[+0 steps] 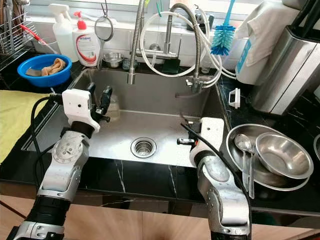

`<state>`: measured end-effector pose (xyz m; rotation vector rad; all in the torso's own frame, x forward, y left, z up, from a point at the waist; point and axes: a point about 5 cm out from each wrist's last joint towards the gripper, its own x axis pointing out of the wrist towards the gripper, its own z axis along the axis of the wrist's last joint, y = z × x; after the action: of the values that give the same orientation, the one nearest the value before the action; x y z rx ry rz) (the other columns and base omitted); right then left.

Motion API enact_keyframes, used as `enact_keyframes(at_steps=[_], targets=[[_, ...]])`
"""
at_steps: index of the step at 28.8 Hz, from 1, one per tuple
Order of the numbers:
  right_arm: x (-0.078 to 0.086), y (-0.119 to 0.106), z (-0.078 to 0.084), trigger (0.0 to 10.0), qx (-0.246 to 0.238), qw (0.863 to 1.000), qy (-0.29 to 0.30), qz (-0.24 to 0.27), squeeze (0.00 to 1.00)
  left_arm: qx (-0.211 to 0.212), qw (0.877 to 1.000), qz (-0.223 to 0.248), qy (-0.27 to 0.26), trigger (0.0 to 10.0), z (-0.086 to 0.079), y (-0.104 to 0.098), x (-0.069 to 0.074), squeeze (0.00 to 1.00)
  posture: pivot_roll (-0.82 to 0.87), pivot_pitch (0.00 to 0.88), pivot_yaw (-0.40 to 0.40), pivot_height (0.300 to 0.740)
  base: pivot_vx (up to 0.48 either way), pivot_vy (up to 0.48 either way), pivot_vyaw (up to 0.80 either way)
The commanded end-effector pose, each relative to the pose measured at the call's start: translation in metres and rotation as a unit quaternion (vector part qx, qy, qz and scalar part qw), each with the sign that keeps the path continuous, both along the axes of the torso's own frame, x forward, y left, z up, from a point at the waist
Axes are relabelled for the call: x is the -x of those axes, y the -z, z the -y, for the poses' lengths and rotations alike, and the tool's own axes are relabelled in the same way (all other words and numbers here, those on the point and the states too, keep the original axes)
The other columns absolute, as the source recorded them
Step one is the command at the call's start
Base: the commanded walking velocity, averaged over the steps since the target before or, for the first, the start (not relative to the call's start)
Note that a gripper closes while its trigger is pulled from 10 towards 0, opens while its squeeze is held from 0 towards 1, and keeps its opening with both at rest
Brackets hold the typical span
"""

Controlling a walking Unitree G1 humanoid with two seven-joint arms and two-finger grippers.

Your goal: Kitchen organization

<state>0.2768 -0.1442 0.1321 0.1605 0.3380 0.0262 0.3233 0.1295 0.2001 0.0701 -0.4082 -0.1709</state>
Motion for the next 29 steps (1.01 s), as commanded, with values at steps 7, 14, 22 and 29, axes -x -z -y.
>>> enact_keyframes(at_steps=[7,14,22,29], targets=[[-0.001,-0.009,0.002,10.0,-0.007,1.0,0.008,0.016,1.0,-0.007,1.0,-0.006,0.004,10.0,0.002,0.003,0.001,0.0,0.02,0.0,-0.063,0.74,0.0,0.0,0.0],[-0.002,-0.016,0.001,10.0,0.007,0.999,0.002,0.036,1.0,-0.006,1.0,-0.007,0.003,10.0,0.002,0.003,0.001,0.0,0.02,0.0,-0.064,0.74,0.0,0.0,0.0],[-0.002,-0.049,-0.006,10.0,0.119,0.972,-0.04,0.199,0.0,0.003,1.0,-0.013,-0.004,10.0,-0.001,0.005,0.0,0.0,0.02,0.0,-0.064,0.74,0.0,0.0,0.0],[0.017,-0.039,0.017,10.0,0.195,0.948,0.025,0.251,0.0,0.01,1.0,-0.018,-0.007,10.0,-0.004,0.011,0.004,0.0,0.01,0.0,-0.069,0.74,0.0,0.0,0.0]])
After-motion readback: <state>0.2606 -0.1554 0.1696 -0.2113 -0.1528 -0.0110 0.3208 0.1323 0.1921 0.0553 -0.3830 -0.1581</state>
